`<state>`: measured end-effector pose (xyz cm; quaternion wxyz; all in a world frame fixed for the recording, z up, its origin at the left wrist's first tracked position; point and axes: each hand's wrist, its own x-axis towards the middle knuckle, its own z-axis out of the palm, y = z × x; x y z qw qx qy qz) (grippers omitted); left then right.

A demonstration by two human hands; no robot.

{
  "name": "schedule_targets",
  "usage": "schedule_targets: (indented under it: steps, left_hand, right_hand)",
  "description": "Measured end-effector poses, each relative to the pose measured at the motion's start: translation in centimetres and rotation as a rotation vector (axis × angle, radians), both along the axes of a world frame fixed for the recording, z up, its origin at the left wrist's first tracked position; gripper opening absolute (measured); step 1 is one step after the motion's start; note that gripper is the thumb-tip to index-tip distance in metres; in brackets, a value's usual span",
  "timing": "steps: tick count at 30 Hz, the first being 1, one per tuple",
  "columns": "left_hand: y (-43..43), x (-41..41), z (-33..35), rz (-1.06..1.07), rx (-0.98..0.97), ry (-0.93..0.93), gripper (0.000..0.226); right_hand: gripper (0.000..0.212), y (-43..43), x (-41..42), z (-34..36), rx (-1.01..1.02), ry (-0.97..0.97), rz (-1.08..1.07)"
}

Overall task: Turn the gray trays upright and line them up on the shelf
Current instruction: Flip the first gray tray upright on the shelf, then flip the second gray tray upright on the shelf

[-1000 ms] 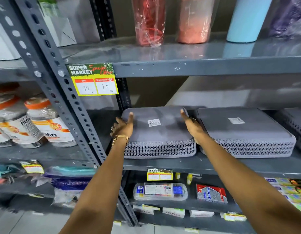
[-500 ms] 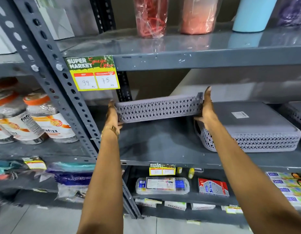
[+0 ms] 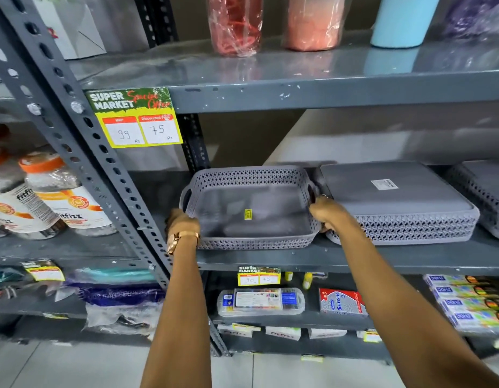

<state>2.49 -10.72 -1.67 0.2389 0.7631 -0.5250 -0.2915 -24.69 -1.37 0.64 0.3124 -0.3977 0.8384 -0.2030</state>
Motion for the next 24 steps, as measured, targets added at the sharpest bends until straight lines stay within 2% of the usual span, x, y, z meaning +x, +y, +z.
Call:
schedule_targets:
  steps: [2,5,7,9,11,12,13,14,16,17,19,21,24]
  left_hand:
    - [0.5,-0.8,-0.4,-0.025,-0.002,-0.099,0.046]
    - [1.2,-2.5,-0.3,-0.02,0.051,-0.26,0.08]
    - [2.4,-4.9,0.7,-0.039,-0.023,-0.386,0.093]
    - [3.5,-8.1,2.0,-0.106,-0.226,-0.46,0.09]
    - [4.5,-12.6,3.1,-0.255,-0.428,-0.426,0.067]
    - [5.1,-15.1,3.6,-0.336,-0.51,-0.34,0.054]
    - [6.0,-17.6,4.2,-0.417,-0.573,-0.221,0.041]
    - [7.1,-20.5,4.5,-0.493,-0.619,-0.109,0.033]
    - [8.9,-25.3,4.6,-0.615,-0.603,-0.002,0.031]
    - [9.4,-27.3,4.2,-0.647,-0.519,-0.002,0.032]
    - [9.7,-30.8,3.0,-0.645,-0.34,-0.144,0.035]
    - [9.5,-33.1,1.9,-0.572,-0.312,-0.314,0.04]
    - [9.4,-34.9,1.3,-0.432,-0.273,-0.358,0.044]
  right_hand:
    - [0.041,0.3,-0.3,-0.3,0.008,0.008,0.014]
    - [0.042,0.8,-1.2,-0.3,0.017,-0.061,0.013]
    - [0.034,1.2,-2.3,-0.3,0.005,-0.156,0.006]
    - [0.026,1.7,-4.1,0.1,-0.059,-0.302,-0.048]
    - [0.023,2.4,-6.8,0.8,-0.182,-0.411,-0.109]
    - [0.023,2.8,-8.3,1.2,-0.254,-0.402,-0.126]
    - [0.027,3.4,-9.9,1.7,-0.305,-0.313,-0.129]
    - [0.033,4.2,-12.2,2.1,-0.33,-0.163,-0.131]
    - [0.04,5.6,-16.5,2.5,-0.331,0.149,-0.156]
    - [0.037,6.2,-18.6,2.4,-0.336,0.234,-0.151]
    - [0.036,7.1,-22.8,1.9,-0.295,0.335,-0.127]
    - [0.065,7.6,-26.3,1.1,-0.192,0.322,-0.136]
    - [0.095,8.1,-29.5,0.7,-0.041,0.196,-0.107]
